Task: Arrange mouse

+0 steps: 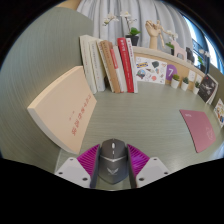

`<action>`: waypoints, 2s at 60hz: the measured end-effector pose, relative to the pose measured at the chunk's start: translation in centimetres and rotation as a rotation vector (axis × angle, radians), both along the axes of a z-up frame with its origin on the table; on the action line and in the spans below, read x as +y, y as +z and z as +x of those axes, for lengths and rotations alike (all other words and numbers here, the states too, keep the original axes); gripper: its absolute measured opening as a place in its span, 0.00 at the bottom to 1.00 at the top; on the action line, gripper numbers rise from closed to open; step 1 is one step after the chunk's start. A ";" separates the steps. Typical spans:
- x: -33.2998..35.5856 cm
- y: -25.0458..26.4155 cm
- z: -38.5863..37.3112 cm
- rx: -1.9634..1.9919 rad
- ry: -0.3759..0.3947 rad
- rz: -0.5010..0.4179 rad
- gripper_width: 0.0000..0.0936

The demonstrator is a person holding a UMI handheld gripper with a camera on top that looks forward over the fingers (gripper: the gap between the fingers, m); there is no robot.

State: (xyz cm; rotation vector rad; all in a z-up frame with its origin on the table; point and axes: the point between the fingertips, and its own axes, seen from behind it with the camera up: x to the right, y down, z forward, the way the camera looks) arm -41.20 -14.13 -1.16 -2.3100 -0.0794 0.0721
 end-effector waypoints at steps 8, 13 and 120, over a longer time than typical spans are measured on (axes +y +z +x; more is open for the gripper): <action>0.0 0.0 -0.1 0.000 0.026 -0.005 0.35; 0.0 -0.1 -0.2 -0.003 0.059 -0.033 0.32; 8.0 3.0 41.8 -0.077 -0.048 -0.069 0.93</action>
